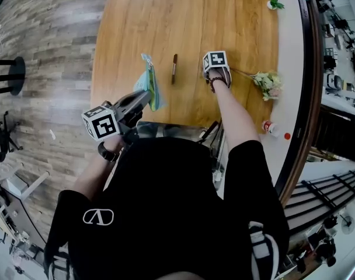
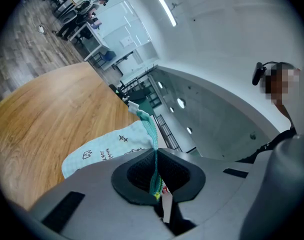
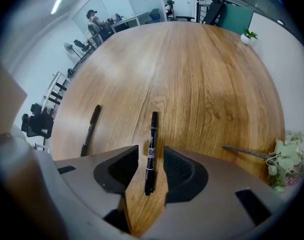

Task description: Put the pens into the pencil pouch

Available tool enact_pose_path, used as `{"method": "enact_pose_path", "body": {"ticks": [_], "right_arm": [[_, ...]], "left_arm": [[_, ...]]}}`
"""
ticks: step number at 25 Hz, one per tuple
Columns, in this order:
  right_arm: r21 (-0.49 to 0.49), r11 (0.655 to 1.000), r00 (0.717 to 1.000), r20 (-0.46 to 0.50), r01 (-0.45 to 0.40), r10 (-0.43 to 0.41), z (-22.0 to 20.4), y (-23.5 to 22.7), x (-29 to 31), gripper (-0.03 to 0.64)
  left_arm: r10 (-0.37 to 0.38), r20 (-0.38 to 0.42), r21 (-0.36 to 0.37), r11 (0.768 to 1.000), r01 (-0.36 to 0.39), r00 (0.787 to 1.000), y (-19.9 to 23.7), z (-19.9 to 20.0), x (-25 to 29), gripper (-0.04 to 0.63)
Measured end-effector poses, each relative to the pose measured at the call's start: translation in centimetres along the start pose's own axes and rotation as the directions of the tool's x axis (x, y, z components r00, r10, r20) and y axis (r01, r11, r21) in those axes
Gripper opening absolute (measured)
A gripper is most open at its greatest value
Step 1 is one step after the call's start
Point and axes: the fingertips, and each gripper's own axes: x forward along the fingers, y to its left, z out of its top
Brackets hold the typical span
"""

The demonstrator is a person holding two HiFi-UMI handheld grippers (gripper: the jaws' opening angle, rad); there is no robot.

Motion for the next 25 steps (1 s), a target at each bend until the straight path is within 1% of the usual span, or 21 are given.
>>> {"method": "enact_pose_path", "body": {"ticks": [3,5,11,15,18,21,23,25], "right_arm": [[-0.002,1.000,0.999,-0.037,0.014,-0.014,-0.8,-0.4,0.9,0.103],[-0.005,1.000,0.999,-0.045,0.024,-0.024,-1.0,-0.6,1.1,0.049],[-0.015,1.000,0.998,-0.052,0.024,-0.025,-0.9,-0.8,1.1,0.046],[-0.010,1.000,1.000,-0.027,0.013,-0.014,-1.0,-0.9,0.6,0.044],[-0.028,0.999,0.999,0.032,0.017,-0.016,0.0,-0.8,-0.8,0.044],[-0.034,0.999,0.990,0.137,0.014,-0.009,1.4,-0.2,-3.8,0.044],[-0.044,0.999,0.975,0.221,0.016,-0.006,2.5,0.3,-6.7,0.044],[-0.075,0.997,0.951,0.308,0.034,-0.010,3.8,0.8,-10.2,0.044]], "left_arm": [[0.005,0.002,-0.007,1.000,-0.005,1.000,0.4,-0.2,-0.2,0.015],[0.006,0.001,-0.008,1.000,-0.006,1.000,0.4,-0.3,-0.2,0.015],[0.008,0.001,-0.008,1.000,-0.008,1.000,0.2,-0.2,-0.2,0.015],[0.003,0.003,-0.008,1.000,-0.002,1.000,0.2,-0.2,-0.4,0.015],[-0.009,0.005,-0.006,1.000,0.009,1.000,0.1,0.3,-0.4,0.015],[-0.034,-0.001,0.007,0.999,0.034,0.999,-0.2,0.5,-0.5,0.015],[-0.056,-0.007,0.014,0.998,0.056,0.998,-0.7,0.6,-0.4,0.015],[-0.079,-0.012,0.019,0.997,0.079,0.997,-1.2,0.8,-0.1,0.015]]}}
